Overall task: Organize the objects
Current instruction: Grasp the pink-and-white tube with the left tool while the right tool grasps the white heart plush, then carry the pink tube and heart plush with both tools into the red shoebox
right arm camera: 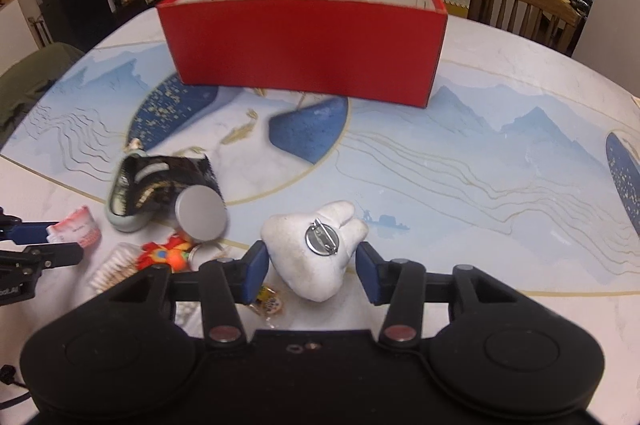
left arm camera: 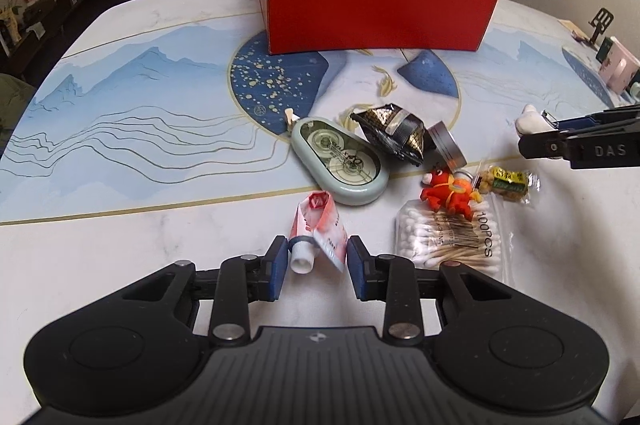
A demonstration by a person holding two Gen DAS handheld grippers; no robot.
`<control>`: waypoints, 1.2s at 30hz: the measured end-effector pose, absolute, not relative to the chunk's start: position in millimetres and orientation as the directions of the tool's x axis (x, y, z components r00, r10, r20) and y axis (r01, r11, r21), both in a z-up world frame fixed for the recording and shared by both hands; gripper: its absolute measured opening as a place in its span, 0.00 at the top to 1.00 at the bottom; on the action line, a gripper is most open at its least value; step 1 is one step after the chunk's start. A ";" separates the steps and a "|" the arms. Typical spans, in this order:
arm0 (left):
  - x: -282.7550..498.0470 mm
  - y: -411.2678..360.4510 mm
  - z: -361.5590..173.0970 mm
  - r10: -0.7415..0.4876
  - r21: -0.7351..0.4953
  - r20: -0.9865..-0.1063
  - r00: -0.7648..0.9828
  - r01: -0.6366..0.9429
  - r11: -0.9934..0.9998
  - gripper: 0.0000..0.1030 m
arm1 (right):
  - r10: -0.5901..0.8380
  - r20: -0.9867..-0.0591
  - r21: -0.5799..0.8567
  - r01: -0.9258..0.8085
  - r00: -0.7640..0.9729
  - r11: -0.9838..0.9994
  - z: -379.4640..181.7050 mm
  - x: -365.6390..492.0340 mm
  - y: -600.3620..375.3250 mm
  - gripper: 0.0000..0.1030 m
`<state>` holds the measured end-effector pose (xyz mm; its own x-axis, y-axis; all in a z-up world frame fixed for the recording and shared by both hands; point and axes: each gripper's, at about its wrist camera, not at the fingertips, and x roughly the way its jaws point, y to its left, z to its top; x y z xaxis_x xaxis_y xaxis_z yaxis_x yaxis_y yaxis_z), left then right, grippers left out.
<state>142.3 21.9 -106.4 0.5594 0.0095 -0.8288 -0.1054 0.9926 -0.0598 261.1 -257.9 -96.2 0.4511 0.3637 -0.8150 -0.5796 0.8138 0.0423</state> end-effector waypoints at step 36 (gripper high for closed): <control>179.7 16.7 -4.7 -0.074 -0.153 -0.688 0.722 -0.044 0.987 0.75 | 0.485 -0.723 0.013 -0.693 0.492 0.721 -1.8 264.8 -252.6 0.54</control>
